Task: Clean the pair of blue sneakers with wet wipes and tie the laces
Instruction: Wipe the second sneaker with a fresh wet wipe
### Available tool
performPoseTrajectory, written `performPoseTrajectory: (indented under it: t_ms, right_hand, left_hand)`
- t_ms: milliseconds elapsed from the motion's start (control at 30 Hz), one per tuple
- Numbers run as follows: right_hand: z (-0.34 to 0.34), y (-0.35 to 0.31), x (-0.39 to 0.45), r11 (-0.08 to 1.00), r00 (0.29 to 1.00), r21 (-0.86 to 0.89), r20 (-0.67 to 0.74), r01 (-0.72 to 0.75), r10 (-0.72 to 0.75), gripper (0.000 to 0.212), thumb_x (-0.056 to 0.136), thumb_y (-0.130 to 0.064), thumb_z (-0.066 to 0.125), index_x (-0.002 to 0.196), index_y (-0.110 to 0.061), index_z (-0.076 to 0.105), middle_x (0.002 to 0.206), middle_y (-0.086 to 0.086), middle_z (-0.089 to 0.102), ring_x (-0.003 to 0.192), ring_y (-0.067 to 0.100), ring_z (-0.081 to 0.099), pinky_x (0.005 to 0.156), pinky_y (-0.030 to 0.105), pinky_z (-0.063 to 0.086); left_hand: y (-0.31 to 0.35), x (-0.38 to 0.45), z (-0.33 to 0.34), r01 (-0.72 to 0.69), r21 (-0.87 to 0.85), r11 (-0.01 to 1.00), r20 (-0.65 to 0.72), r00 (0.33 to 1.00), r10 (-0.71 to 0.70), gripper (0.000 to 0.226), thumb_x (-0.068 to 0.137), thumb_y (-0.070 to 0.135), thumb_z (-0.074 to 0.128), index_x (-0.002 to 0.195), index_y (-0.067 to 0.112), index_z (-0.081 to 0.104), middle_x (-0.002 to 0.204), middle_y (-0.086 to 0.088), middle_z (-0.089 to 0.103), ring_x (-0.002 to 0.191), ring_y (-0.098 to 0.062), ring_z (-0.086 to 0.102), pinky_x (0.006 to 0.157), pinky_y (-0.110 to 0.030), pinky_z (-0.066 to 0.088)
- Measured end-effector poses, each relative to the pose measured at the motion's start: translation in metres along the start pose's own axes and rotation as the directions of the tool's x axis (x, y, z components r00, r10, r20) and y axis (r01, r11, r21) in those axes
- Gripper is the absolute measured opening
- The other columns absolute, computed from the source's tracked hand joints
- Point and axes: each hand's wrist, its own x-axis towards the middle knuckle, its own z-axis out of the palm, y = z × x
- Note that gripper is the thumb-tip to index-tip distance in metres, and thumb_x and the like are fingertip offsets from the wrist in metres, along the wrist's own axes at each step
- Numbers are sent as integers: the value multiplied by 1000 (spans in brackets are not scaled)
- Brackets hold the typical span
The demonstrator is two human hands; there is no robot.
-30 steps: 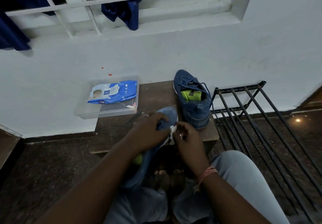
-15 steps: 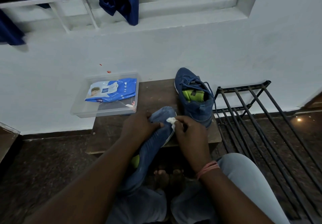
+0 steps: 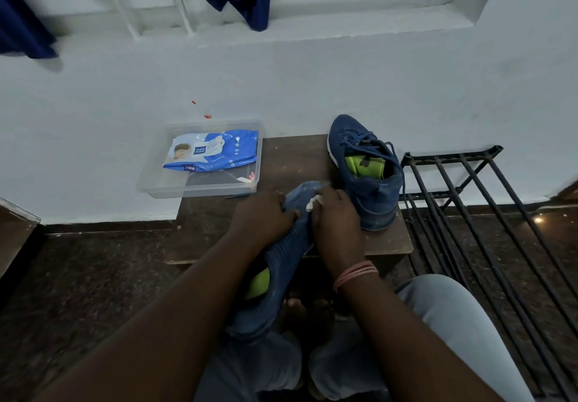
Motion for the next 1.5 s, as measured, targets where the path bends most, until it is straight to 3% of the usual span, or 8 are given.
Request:
performPoseTrajectory:
  t_ms: [267, 433, 567, 700, 833, 967, 1167, 1500]
  right_hand:
    - [-29, -1, 12, 999, 975, -31, 221, -7, 14, 20, 83, -3, 55, 98, -8, 68, 95, 13, 71, 89, 32, 66, 67, 25, 38]
    - [-12, 5, 13, 997, 987, -62, 158, 41, -31, 20, 92, -22, 65, 87, -6, 77, 88, 15, 68, 80, 30, 64, 70, 31, 46]
    - [3, 7, 5, 995, 997, -68, 40, 66, -64, 12, 86, -8, 66, 76, -4, 72, 88, 11, 51, 72, 25, 54, 62, 29, 40]
    - [1, 2, 9, 999, 999, -28, 45, 24, -23, 9, 83, 0, 62, 75, -4, 65, 81, 14, 57, 71, 29, 57, 60, 28, 32]
    - [-12, -3, -9, 994, 980, 91, 185, 55, -72, 9, 88, -6, 61, 85, -10, 69, 83, 8, 71, 76, 24, 65, 69, 36, 52]
    - [-26, -3, -19, 980, 948, 197, 314, -5, -58, 9, 87, -13, 70, 83, -20, 70, 79, -6, 70, 73, 6, 64, 67, 22, 52]
    - [-11, -4, 14, 1000, 988, -3, 157, -5, 5, 12, 93, -6, 57, 97, 0, 67, 102, 19, 67, 94, 33, 64, 74, 25, 36]
    - [-8, 0, 7, 999, 975, -38, 220, 27, -18, 19, 92, -14, 58, 85, -5, 74, 88, 11, 72, 80, 27, 68, 69, 28, 50]
  left_hand:
    - [-2, -1, -2, 15, -26, 1000, 11, 1000, -14, 35, 96, 52, 54, 106, 22, 68, 99, -2, 70, 96, -23, 65, 80, -33, 47]
    - [-2, -3, -3, 23, -44, 999, 16, 1000, -22, 33, 94, 50, 55, 110, 25, 69, 104, -3, 71, 101, -24, 66, 87, -35, 50]
    - [0, -4, -3, 20, -46, 999, 18, 1000, -20, 32, 94, 46, 54, 114, 26, 69, 106, -2, 72, 102, -24, 66, 87, -35, 50]
    - [-3, -3, -2, 16, -58, 998, 21, 1000, -15, 30, 93, 45, 55, 110, 26, 69, 102, -2, 72, 99, -24, 66, 87, -36, 52]
    - [-2, -5, 1, 18, -58, 998, -38, 999, -21, 28, 91, 44, 58, 104, 23, 72, 90, -2, 71, 91, -24, 67, 78, -32, 50]
    - [-3, -7, 3, 17, -71, 997, -51, 998, -21, 31, 91, 46, 59, 108, 24, 73, 94, -3, 73, 93, -25, 68, 82, -34, 53]
    - [-3, -7, 4, 34, -63, 997, -68, 997, -38, 31, 90, 46, 58, 107, 24, 71, 99, -5, 74, 97, -27, 69, 84, -35, 53]
    - [-5, -8, 10, 45, -70, 997, -109, 993, -53, 37, 90, 47, 59, 120, 27, 70, 103, -3, 75, 97, -25, 70, 84, -34, 52]
